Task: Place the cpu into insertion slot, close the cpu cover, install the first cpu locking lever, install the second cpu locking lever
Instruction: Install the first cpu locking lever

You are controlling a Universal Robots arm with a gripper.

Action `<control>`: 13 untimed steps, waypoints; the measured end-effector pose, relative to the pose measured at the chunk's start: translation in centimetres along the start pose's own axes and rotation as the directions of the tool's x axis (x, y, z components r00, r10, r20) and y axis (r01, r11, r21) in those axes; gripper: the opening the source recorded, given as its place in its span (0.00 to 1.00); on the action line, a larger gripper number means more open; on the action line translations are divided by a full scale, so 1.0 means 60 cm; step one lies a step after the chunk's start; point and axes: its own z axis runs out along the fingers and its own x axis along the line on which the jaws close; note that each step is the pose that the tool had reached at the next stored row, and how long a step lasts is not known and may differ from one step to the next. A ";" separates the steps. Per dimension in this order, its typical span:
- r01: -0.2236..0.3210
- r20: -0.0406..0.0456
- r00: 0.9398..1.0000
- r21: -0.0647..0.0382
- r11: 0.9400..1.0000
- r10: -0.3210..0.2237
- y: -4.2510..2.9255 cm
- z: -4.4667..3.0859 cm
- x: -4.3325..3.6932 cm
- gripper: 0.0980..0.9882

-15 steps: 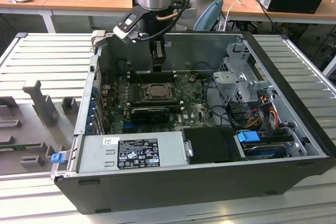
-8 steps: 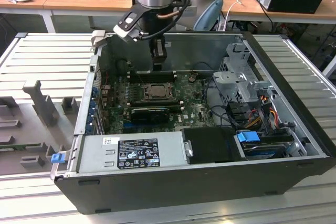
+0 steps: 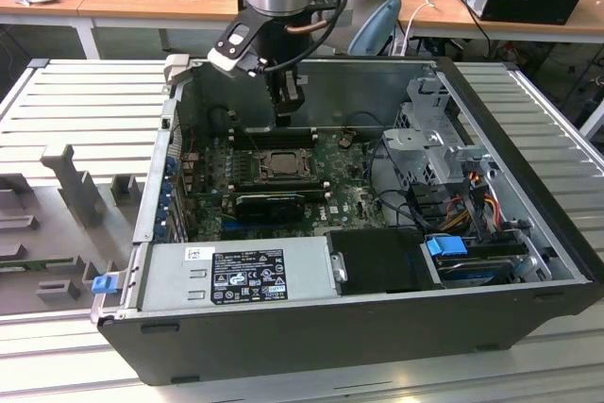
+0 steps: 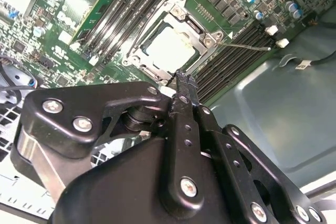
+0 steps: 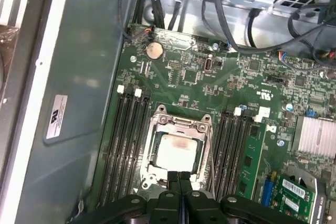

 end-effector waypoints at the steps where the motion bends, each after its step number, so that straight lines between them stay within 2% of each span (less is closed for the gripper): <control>1: 0.014 -0.001 1.000 0.000 1.000 -0.014 0.000 0.000 0.000 0.01; 8: 0.067 -0.004 0.998 0.000 0.998 -0.067 0.000 0.000 0.000 0.01; 13: 0.114 -0.006 0.993 0.001 0.994 -0.114 0.000 0.000 0.000 0.01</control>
